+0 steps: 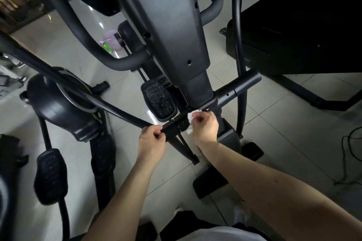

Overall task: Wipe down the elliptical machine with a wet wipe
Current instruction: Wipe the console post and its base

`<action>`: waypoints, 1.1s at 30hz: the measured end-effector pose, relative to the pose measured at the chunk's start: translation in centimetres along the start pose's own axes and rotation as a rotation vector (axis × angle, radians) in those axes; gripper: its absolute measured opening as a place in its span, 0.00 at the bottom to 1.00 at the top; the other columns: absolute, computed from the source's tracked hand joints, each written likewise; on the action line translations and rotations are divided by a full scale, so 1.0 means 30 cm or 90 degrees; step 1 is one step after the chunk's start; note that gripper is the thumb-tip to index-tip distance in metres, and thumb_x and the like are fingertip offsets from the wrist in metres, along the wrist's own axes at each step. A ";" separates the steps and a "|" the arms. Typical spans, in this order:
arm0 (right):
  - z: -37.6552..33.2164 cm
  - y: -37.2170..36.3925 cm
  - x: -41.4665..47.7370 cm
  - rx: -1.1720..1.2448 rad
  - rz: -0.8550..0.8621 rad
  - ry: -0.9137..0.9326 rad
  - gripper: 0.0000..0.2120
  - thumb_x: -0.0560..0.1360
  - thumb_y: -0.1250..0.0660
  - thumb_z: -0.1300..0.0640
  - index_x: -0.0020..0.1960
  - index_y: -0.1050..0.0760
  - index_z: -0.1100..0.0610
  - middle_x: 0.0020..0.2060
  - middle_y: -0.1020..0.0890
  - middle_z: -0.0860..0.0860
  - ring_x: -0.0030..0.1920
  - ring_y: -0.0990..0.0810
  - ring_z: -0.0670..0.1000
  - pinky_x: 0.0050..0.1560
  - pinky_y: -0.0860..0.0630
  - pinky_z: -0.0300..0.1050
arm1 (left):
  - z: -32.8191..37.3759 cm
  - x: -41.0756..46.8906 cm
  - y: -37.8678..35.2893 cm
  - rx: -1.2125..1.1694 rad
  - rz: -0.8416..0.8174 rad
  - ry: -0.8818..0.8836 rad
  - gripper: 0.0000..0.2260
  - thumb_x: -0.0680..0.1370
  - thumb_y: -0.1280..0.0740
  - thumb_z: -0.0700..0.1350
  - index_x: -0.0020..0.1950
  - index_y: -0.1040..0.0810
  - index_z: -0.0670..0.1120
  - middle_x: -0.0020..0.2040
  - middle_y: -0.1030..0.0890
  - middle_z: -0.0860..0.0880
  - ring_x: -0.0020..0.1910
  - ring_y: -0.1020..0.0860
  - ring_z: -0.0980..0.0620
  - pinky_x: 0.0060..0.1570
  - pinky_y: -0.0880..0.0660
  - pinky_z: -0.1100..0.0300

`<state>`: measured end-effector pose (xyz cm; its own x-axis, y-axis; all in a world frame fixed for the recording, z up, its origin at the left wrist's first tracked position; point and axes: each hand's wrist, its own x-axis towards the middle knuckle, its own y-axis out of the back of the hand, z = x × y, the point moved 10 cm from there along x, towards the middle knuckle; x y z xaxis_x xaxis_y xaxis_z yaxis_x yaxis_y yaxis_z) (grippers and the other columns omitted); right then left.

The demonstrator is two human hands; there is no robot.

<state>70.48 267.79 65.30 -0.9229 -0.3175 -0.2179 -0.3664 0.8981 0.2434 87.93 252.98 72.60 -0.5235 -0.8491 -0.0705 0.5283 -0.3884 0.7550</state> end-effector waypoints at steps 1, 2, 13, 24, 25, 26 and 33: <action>-0.008 0.021 0.006 -0.015 0.014 0.018 0.08 0.79 0.33 0.64 0.47 0.17 0.54 0.50 0.26 0.46 0.44 0.21 0.44 0.56 0.26 0.29 | -0.017 0.007 0.015 -0.007 0.000 0.001 0.10 0.77 0.33 0.38 0.56 0.18 0.48 0.51 0.23 0.52 0.47 0.22 0.56 0.52 0.25 0.63; -0.013 0.036 0.005 -0.040 0.028 0.034 0.09 0.80 0.35 0.64 0.48 0.17 0.55 0.50 0.27 0.45 0.44 0.22 0.43 0.55 0.27 0.27 | -0.037 0.013 0.030 -0.015 -0.002 0.005 0.10 0.78 0.34 0.38 0.57 0.19 0.48 0.52 0.24 0.52 0.48 0.21 0.55 0.53 0.23 0.58; -0.146 -0.387 -0.273 -0.322 -0.026 0.360 0.22 0.69 0.43 0.75 0.52 0.17 0.59 0.55 0.19 0.53 0.51 0.27 0.60 0.53 0.38 0.36 | -0.296 0.121 0.090 -0.062 -0.105 -0.026 0.10 0.79 0.33 0.43 0.59 0.19 0.51 0.54 0.24 0.54 0.47 0.22 0.58 0.49 0.27 0.61; -0.208 -0.279 -0.176 -0.544 0.082 0.337 0.16 0.67 0.32 0.77 0.50 0.17 0.64 0.53 0.17 0.58 0.52 0.28 0.61 0.61 0.27 0.48 | -0.381 0.161 0.113 -0.081 -0.248 -0.112 0.12 0.80 0.35 0.41 0.63 0.20 0.47 0.58 0.23 0.50 0.46 0.24 0.61 0.46 0.31 0.69; -0.211 -0.335 -0.208 -0.539 0.059 0.343 0.14 0.66 0.32 0.78 0.47 0.17 0.65 0.50 0.17 0.60 0.52 0.27 0.62 0.59 0.26 0.55 | -0.381 0.164 0.115 -0.088 -0.250 -0.112 0.12 0.80 0.35 0.41 0.63 0.20 0.47 0.58 0.22 0.50 0.47 0.23 0.60 0.48 0.30 0.67; -0.218 -0.401 -0.255 -0.528 0.022 0.368 0.13 0.66 0.31 0.78 0.45 0.17 0.65 0.47 0.17 0.61 0.52 0.26 0.61 0.58 0.26 0.59 | -0.384 0.170 0.115 -0.091 -0.251 -0.112 0.12 0.80 0.34 0.41 0.62 0.20 0.47 0.58 0.22 0.50 0.47 0.23 0.59 0.49 0.30 0.65; -0.244 -0.591 -0.424 -0.569 -0.179 0.629 0.16 0.65 0.32 0.75 0.45 0.16 0.58 0.53 0.15 0.54 0.52 0.31 0.50 0.58 0.30 0.44 | -0.406 0.199 0.127 -0.108 -0.233 -0.093 0.12 0.79 0.34 0.40 0.61 0.20 0.46 0.58 0.20 0.49 0.46 0.23 0.57 0.44 0.32 0.68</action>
<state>87.86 253.67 70.67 -0.3662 -0.8780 0.3083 -0.1576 0.3851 0.9093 94.98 242.07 67.12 -0.7797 -0.5897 -0.2105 0.3870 -0.7182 0.5783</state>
